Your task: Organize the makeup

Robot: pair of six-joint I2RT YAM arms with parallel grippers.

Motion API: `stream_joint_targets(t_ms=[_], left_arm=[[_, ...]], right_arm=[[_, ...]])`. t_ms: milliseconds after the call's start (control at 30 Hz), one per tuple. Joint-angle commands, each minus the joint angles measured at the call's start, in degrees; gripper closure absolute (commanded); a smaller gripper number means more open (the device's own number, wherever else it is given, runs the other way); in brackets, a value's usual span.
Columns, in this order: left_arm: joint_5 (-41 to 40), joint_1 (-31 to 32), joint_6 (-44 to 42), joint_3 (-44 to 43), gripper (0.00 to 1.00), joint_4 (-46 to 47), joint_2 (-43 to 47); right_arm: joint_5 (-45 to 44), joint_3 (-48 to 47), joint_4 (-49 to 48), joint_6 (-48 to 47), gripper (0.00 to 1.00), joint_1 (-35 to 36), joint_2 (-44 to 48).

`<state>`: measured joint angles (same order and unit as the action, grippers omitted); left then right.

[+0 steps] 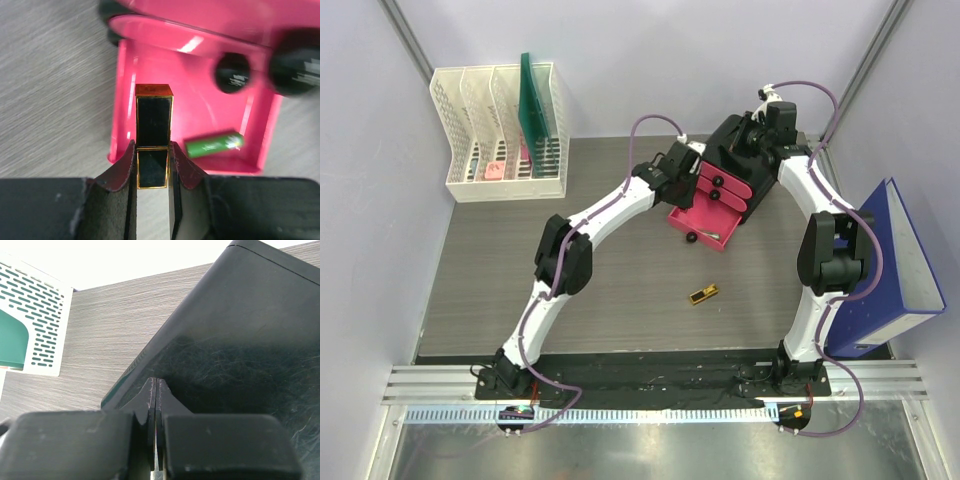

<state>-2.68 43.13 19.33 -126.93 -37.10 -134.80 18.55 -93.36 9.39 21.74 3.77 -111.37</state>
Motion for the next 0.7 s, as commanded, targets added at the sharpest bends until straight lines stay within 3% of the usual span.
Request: stream_joint_targets(t_ms=[0, 167, 267, 300, 367, 400, 433, 500, 667], left_arm=[[4.07, -1.12, 3.51, -3.93, 1.0, 2.47, -1.95], [6.54, -1.56, 3.96, -4.11, 0.92, 2.56, -3.62], [8.21, -1.56, 3.96, -3.76, 0.72, 2.21, -4.15], [8.39, -1.56, 3.96, -3.59, 0.59, 2.04, -4.33], [9.18, -1.56, 3.87, -3.5, 0.46, 1.86, -4.42], [9.36, -1.56, 3.61, -3.58, 0.34, 1.68, -4.33], [9.27, -1.56, 3.43, -3.58, 0.3, 1.6, -3.89], [9.44, -1.56, 2.99, -3.58, 0.24, 1.33, -3.28], [11.47, -0.86, -0.16, 0.53, 0.25, 0.97, 3.81]], right_arm=[[-3.78, 6.53, 23.84, -3.28, 0.99, 0.62, -7.72], [-3.78, 6.44, 23.75, -3.28, 0.99, 0.62, -7.72], [-3.78, 6.53, 23.83, -3.28, 0.99, 0.62, -7.81], [-3.78, 6.53, 23.84, -3.37, 0.99, 0.62, -7.81], [-3.69, 6.53, 23.84, -3.28, 0.99, 0.62, -7.72], [-3.69, 6.61, 23.84, -3.28, 0.99, 0.71, -7.72], [-3.69, 6.7, 23.84, -3.28, 0.99, 0.63, -7.72], [-3.78, 6.7, 23.84, -3.28, 0.99, 0.62, -7.54], [-3.95, 6.7, 23.84, -3.37, 0.99, 0.62, -7.46]])
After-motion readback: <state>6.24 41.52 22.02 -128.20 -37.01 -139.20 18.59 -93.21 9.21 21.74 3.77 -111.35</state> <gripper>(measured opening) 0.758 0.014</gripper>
